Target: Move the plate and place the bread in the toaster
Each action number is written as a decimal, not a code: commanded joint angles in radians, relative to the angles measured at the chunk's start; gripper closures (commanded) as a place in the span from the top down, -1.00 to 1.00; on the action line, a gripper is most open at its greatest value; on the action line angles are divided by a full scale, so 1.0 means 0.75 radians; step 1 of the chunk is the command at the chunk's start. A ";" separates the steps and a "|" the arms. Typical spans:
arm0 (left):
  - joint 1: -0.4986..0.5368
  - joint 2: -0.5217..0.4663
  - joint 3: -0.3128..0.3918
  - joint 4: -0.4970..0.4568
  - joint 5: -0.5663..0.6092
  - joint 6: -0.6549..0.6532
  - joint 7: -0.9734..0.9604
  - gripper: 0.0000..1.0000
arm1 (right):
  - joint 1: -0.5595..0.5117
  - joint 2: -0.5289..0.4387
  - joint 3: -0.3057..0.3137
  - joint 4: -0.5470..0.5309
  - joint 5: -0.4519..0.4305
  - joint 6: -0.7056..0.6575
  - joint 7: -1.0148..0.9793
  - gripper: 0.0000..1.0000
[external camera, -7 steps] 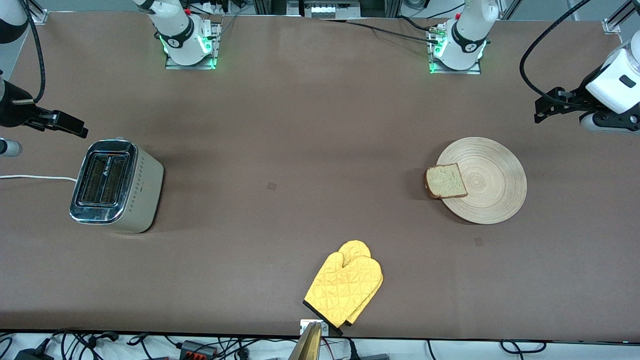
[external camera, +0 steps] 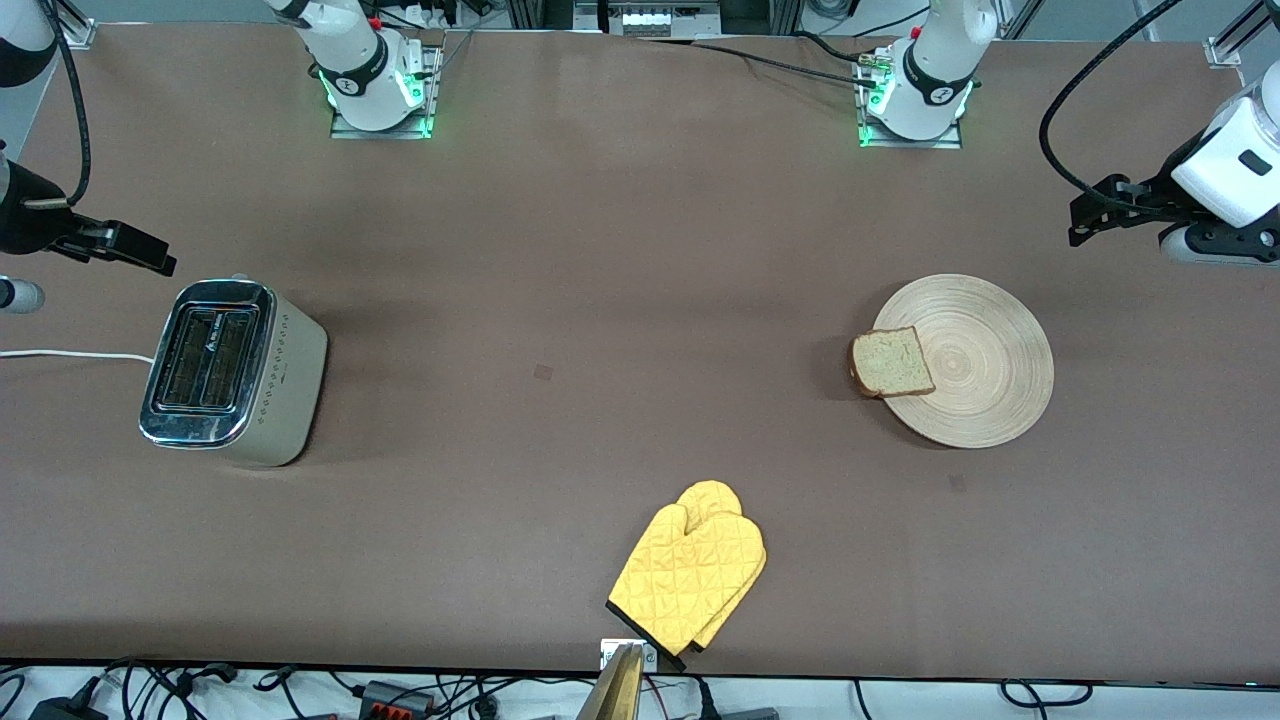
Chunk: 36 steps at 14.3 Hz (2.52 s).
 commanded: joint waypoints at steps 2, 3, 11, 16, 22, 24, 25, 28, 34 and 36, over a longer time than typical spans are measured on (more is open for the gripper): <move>-0.005 0.055 0.001 0.069 -0.017 -0.037 0.013 1.00 | -0.009 0.006 0.000 0.017 0.014 -0.016 -0.027 1.00; 0.005 0.061 0.001 0.069 -0.017 -0.039 0.019 1.00 | -0.009 0.006 0.000 0.017 0.014 -0.016 -0.027 1.00; 0.244 0.284 0.021 0.124 -0.021 -0.037 0.168 1.00 | -0.009 0.006 0.000 0.017 0.014 -0.016 -0.027 1.00; 0.557 0.538 0.023 0.190 -0.303 -0.029 0.454 1.00 | -0.009 0.006 0.000 0.017 0.016 -0.016 -0.027 1.00; 0.747 0.824 0.021 0.204 -0.559 0.036 0.716 1.00 | -0.011 0.006 -0.002 0.017 0.038 -0.018 -0.027 1.00; 0.766 0.918 0.019 0.200 -0.637 0.102 0.822 1.00 | -0.015 0.006 -0.002 0.017 0.041 -0.018 -0.027 1.00; 0.764 0.963 0.019 0.200 -0.684 0.102 0.873 1.00 | -0.019 0.006 -0.002 0.017 0.041 -0.018 -0.027 1.00; 0.764 1.037 0.017 0.190 -0.762 0.106 0.915 1.00 | -0.019 0.008 -0.002 0.017 0.043 -0.018 -0.029 1.00; 0.755 1.170 0.005 0.188 -0.803 0.108 1.078 0.55 | -0.021 0.008 -0.002 0.017 0.041 -0.016 -0.029 1.00; 0.755 1.188 0.005 0.188 -0.844 0.098 1.097 0.24 | -0.021 0.006 -0.002 0.019 0.041 -0.016 -0.027 1.00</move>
